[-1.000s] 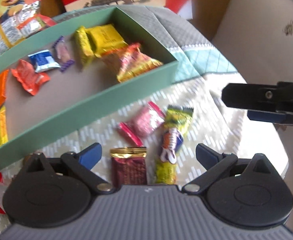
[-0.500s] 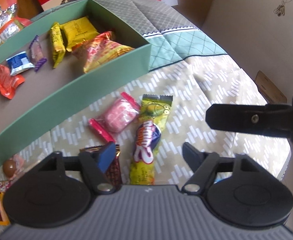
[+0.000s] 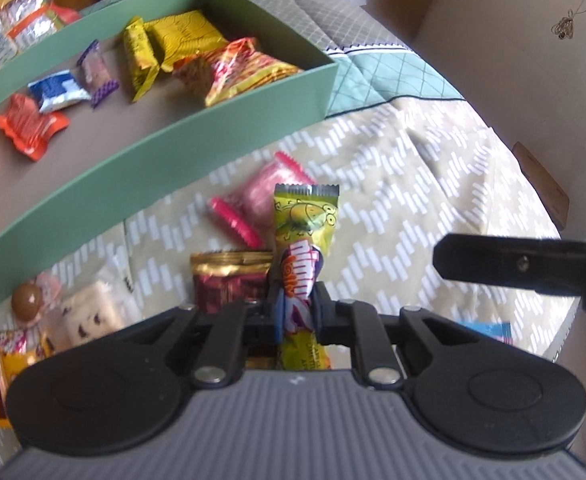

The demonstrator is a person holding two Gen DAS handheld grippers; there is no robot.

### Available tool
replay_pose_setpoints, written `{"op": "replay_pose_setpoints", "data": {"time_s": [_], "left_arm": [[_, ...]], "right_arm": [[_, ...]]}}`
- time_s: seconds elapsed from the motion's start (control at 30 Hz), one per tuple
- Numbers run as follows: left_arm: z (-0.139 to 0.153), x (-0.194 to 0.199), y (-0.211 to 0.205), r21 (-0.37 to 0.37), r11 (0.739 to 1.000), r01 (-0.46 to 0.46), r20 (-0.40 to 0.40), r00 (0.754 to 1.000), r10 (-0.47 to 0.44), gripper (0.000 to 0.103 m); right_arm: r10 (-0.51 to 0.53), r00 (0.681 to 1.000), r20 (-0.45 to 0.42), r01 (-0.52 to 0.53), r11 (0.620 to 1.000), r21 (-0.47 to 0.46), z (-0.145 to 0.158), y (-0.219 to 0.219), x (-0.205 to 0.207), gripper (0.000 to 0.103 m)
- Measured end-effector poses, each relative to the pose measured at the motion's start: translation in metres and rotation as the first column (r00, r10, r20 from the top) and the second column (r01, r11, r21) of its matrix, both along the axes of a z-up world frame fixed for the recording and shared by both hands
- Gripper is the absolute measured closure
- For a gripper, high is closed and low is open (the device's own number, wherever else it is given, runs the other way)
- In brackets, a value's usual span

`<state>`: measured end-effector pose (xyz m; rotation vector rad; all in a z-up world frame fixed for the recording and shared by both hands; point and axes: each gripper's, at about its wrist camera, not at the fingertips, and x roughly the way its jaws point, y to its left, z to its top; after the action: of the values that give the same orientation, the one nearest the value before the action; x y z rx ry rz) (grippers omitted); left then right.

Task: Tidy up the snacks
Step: 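Grasp the yellow-green stick snack with left gripper while right grasps pink candy, then lower both held snacks into the green box and open both grippers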

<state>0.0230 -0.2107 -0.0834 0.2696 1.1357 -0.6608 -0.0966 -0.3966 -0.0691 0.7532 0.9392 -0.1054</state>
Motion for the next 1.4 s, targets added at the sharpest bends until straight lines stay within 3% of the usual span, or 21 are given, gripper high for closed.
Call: {"op": "replay_pose_setpoints", "data": {"time_s": [0.13, 0.3, 0.4, 0.57, 0.63, 0.67, 0.7, 0.8, 1.03, 1.4], "left_arm": [[0.003, -0.010, 0.012, 0.004, 1.000, -0.003, -0.004, 1.000, 0.003, 0.082], [0.008, -0.031, 0.023, 0.002, 1.000, 0.015, 0.002, 1.000, -0.015, 0.070], [0.005, -0.040, 0.024, 0.016, 0.999, 0.032, 0.000, 0.999, -0.032, 0.072], [0.002, -0.045, 0.025, 0.016, 0.999, 0.031, 0.031, 0.999, -0.032, 0.074], [0.002, -0.042, 0.029, 0.004, 1.000, 0.010, 0.024, 1.000, -0.010, 0.075], [0.003, -0.040, 0.032, -0.001, 1.000, -0.001, 0.021, 1.000, 0.001, 0.076], [0.005, -0.039, 0.036, -0.006, 1.000, -0.012, 0.019, 1.000, 0.012, 0.076], [0.013, -0.037, 0.046, -0.029, 0.999, -0.031, 0.025, 0.999, 0.031, 0.076], [0.040, -0.030, 0.072, -0.108, 0.990, -0.089, 0.031, 0.995, 0.093, 0.076], [0.076, 0.013, 0.126, -0.193, 0.958, -0.212, 0.073, 0.971, 0.229, 0.076]], "right_arm": [[0.061, 0.998, -0.008, -0.061, 0.998, -0.017, 0.001, 0.012, -0.010, 0.000], [0.133, 0.991, -0.034, -0.135, 0.987, -0.083, -0.001, 0.032, -0.020, 0.020], [0.163, 0.986, -0.040, -0.168, 0.971, -0.170, 0.002, 0.043, -0.024, 0.031], [0.215, 0.974, -0.069, -0.225, 0.935, -0.274, 0.005, 0.061, -0.020, 0.039], [0.249, 0.964, -0.089, -0.264, 0.900, -0.346, 0.005, 0.073, -0.018, 0.048], [0.267, 0.958, -0.105, -0.287, 0.876, -0.388, 0.006, 0.081, -0.017, 0.063], [0.283, 0.952, -0.118, -0.306, 0.860, -0.407, 0.007, 0.084, -0.018, 0.070], [0.289, 0.950, -0.117, -0.311, 0.864, -0.396, 0.011, 0.084, -0.019, 0.072], [0.227, 0.974, -0.019, -0.221, 0.920, -0.325, 0.040, 0.069, -0.010, 0.072], [0.244, 0.965, 0.099, -0.213, 0.945, -0.249, 0.077, 0.089, 0.054, 0.072]]}}
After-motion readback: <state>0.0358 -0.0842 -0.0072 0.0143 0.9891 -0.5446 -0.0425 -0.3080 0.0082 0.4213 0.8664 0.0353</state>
